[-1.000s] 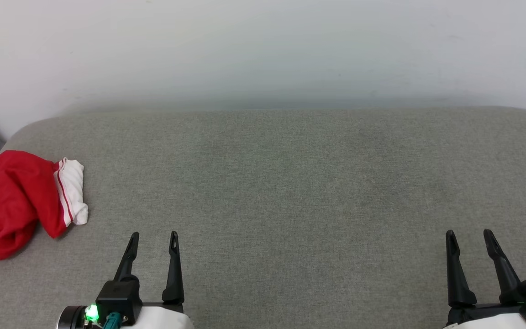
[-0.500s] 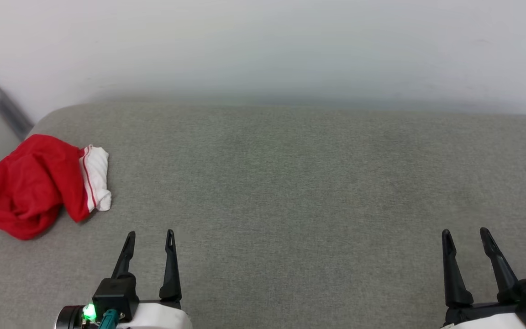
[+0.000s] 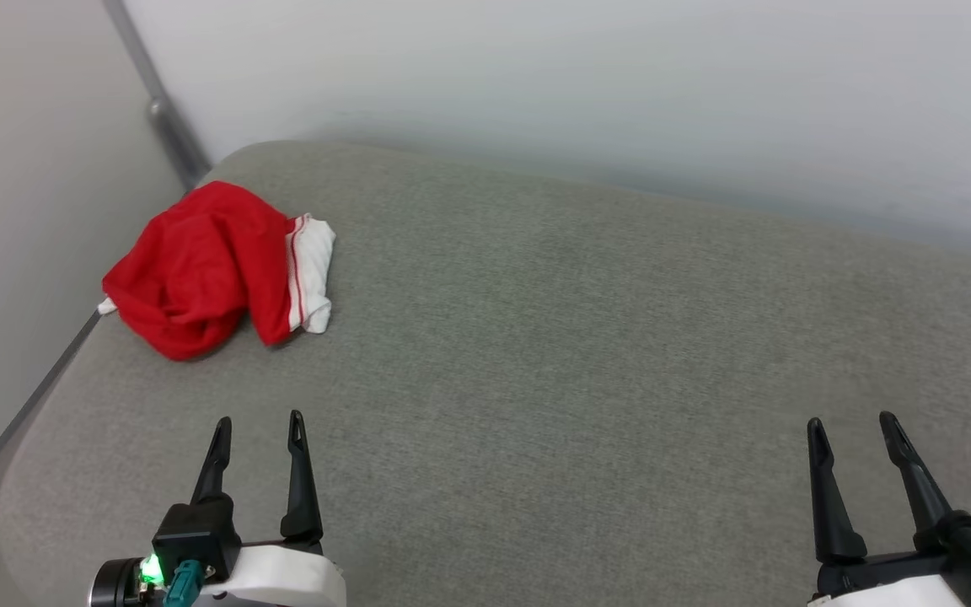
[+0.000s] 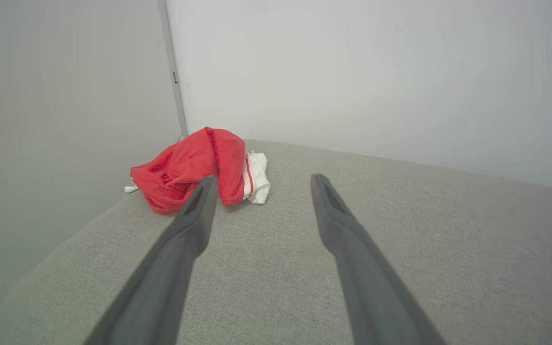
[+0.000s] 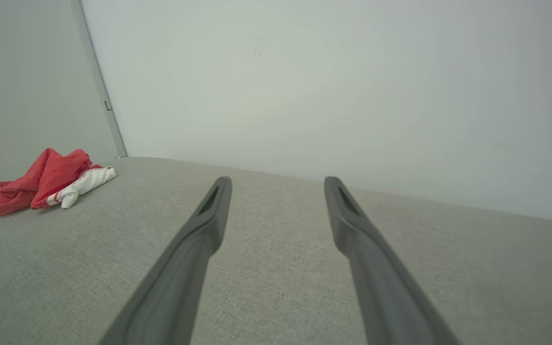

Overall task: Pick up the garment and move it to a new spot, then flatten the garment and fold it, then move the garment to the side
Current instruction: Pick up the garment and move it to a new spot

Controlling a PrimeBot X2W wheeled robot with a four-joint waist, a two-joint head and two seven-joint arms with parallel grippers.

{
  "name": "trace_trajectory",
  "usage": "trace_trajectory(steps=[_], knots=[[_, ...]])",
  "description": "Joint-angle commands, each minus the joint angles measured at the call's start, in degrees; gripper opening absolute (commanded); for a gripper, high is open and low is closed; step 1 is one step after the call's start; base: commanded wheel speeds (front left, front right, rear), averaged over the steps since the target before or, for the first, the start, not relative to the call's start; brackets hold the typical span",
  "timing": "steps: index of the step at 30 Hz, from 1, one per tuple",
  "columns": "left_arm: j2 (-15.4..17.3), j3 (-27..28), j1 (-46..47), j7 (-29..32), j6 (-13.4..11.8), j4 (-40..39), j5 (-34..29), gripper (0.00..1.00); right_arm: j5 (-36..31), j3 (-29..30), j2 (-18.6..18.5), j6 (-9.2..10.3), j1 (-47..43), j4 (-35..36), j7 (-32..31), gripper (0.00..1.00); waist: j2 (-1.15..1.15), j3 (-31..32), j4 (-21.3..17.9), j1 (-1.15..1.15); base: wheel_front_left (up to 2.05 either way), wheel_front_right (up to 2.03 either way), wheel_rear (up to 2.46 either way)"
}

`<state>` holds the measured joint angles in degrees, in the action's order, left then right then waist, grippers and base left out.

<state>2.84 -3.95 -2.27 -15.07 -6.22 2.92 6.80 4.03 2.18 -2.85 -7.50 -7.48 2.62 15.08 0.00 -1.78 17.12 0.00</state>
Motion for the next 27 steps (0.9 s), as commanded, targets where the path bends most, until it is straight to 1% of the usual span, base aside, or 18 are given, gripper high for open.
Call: trace_trajectory(steps=[1,8,14,19,21,24,27], knots=[[0.1,0.1,0.3,-0.2,-0.2,0.0,0.1,1.00,-0.5,-0.2,0.0,0.02,0.4,0.3,0.1,1.00,0.00,-0.3,2.9,0.00,0.00,0.00,0.00],[0.1,0.7,0.2,-0.2,-0.9,-0.1,1.2,1.00,-1.4,-0.6,0.0,0.02,0.6,0.4,0.1,1.00,0.00,-0.4,8.8,0.00,0.00,0.00,0.00],[0.1,1.5,-0.3,-0.2,-1.3,0.1,1.6,1.00,-1.9,-1.0,0.0,0.02,0.6,0.3,0.1,1.00,0.00,-0.4,11.9,0.00,0.00,0.00,0.00],[0.1,2.1,0.0,-0.2,-1.0,0.1,1.7,1.00,-2.1,-1.5,0.0,0.02,1.1,0.0,0.1,1.00,0.00,-0.9,12.3,0.00,0.00,0.00,0.00],[0.1,2.4,0.8,-0.2,-0.4,0.5,2.0,1.00,-2.3,-1.5,0.0,0.02,1.5,0.1,0.1,1.00,0.00,-1.3,12.1,0.00,0.00,0.00,0.00],[0.1,3.4,3.5,-0.2,1.3,1.4,2.2,1.00,-2.8,-1.6,-0.1,0.02,1.8,0.5,0.1,1.00,0.00,-2.4,11.3,0.00,0.00,0.00,0.00],[0.2,6.1,7.8,-0.2,3.4,2.4,2.1,1.00,-3.9,-1.6,-0.1,0.02,2.9,0.9,0.1,1.00,0.00,-4.3,9.9,0.00,0.00,0.00,0.00]])
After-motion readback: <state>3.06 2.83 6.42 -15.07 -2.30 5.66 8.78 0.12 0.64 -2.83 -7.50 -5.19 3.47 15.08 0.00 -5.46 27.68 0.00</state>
